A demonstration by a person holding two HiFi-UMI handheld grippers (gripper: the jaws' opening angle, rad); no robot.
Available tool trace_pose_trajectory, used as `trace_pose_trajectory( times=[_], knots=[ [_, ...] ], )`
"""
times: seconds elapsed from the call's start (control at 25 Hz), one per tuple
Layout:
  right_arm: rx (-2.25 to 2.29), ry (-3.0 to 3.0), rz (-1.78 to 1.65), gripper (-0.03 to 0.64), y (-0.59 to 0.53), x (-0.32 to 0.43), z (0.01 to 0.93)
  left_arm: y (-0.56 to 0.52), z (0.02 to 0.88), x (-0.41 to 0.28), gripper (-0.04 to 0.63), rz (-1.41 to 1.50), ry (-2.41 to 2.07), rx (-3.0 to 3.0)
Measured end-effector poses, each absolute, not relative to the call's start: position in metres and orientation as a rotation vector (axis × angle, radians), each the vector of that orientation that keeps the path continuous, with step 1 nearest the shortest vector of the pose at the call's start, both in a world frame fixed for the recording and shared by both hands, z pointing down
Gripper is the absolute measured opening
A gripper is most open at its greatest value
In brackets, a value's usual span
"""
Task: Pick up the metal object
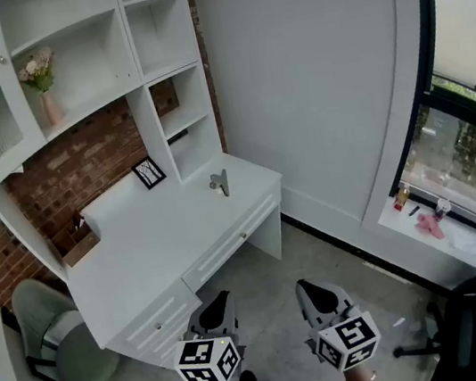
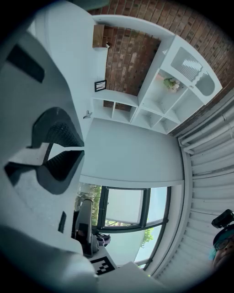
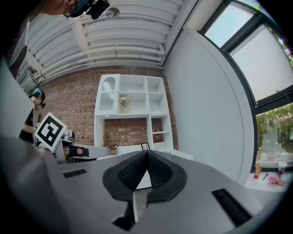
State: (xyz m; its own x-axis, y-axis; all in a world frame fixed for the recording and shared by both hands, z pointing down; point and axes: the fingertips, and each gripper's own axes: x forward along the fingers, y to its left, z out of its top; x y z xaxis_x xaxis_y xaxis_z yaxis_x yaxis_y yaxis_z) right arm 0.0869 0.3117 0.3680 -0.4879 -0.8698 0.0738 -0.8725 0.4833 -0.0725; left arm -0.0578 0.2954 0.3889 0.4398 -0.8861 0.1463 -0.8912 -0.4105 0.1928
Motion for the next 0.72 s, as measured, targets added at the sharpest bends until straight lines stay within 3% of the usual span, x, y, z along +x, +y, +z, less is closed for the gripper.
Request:
trace_pose_trajectory(
  times=[0.72],
  knots=[
    [1.583, -2.704, 0.263, 0.005, 0.286, 0.098, 0.385, 0.266, 0.391, -0.058, 0.038, 0.108, -1.545, 2.487]
  ],
)
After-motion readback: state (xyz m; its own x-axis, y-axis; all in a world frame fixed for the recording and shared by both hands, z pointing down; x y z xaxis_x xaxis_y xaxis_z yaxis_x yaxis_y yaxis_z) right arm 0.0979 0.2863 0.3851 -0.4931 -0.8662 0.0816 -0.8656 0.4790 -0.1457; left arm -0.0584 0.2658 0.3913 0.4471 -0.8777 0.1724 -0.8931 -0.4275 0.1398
